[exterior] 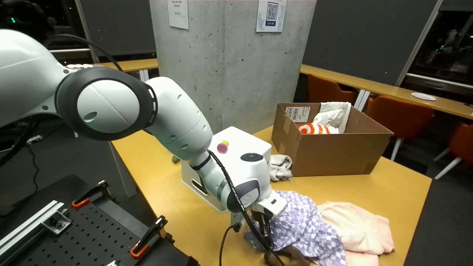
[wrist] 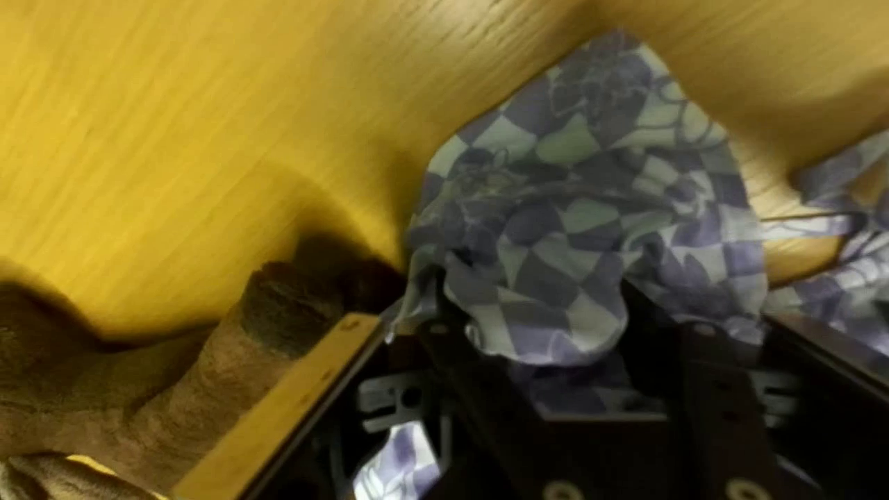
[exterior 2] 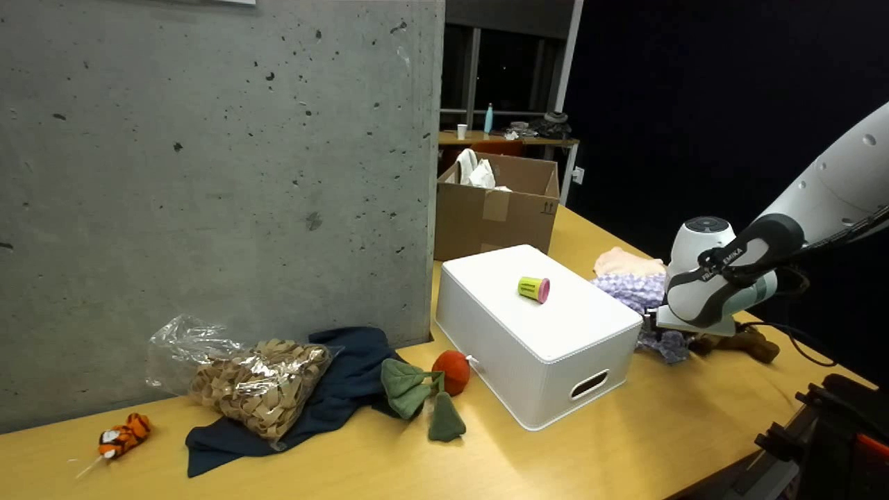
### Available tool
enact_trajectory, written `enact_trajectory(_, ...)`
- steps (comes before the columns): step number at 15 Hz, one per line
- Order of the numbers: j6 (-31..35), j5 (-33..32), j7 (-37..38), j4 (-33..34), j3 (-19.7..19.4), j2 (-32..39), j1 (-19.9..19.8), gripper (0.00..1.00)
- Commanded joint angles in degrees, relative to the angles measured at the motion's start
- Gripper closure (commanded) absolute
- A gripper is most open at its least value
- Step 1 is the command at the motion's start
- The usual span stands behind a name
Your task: Put the checked shirt on the basket, then remove it from the basket
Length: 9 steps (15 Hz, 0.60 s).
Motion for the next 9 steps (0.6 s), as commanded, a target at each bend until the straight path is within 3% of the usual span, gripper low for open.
enact_trajectory(1,0.04,2.11,-1.63,-2.45,-1.2,-2.28,0.25,0.8)
enact_trajectory(4,0.74,2.22,-2.42,-6.48,-1.77,-5.93,0.28,0.99)
enact_trajectory(9,2.62,2.72,-5.12,-17.51,-1.77,-17.37,0.56,0.98)
